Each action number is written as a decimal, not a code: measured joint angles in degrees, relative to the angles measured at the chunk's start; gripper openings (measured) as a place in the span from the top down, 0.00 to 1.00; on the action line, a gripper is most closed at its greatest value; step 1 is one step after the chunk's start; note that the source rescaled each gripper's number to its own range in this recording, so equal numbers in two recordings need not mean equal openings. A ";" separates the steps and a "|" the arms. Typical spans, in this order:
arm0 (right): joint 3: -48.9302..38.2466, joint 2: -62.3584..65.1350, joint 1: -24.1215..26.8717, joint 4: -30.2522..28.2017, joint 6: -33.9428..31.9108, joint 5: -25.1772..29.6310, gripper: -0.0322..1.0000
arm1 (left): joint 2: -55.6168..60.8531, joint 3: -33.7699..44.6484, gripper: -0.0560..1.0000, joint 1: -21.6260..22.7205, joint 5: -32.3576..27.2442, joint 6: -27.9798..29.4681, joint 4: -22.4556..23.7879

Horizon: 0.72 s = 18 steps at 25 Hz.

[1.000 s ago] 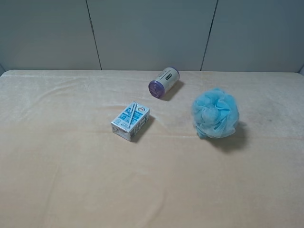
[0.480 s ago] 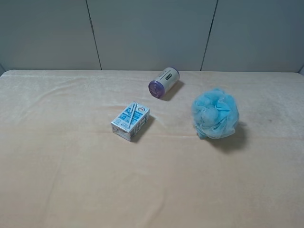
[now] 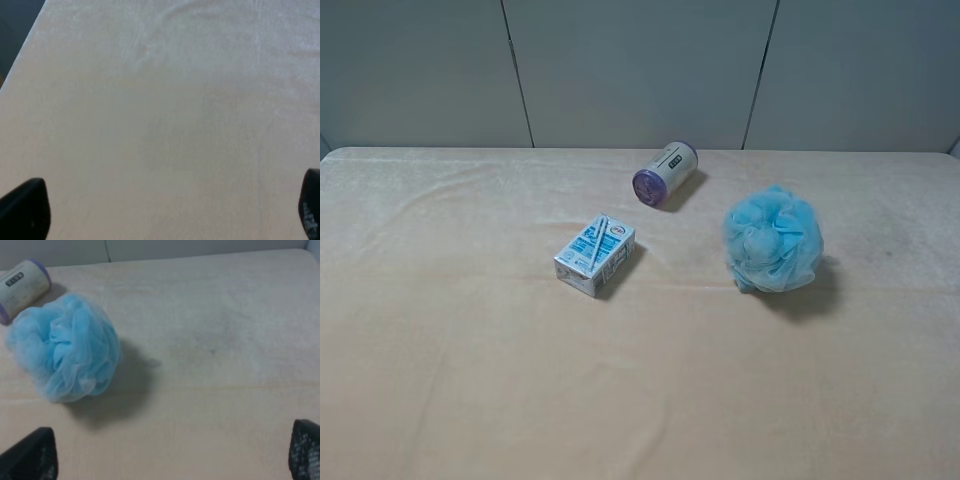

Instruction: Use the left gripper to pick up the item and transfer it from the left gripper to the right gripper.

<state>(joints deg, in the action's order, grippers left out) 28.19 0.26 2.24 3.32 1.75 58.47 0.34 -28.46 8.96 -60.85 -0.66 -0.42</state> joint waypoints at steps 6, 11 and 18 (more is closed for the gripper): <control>0.00 0.00 0.00 0.12 0.00 0.00 0.00 | 0.00 0.00 0.00 0.00 0.00 0.00 0.00; 0.00 0.00 0.00 0.12 0.00 -0.05 0.00 | 0.00 0.00 0.00 0.00 0.00 0.00 0.00; 0.00 0.00 0.00 0.12 0.00 -0.05 0.00 | 0.00 0.00 0.00 0.00 0.00 0.00 0.00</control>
<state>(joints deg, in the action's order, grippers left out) 28.19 0.26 2.24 3.45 1.75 58.42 0.34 -28.46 8.96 -60.85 -0.66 -0.42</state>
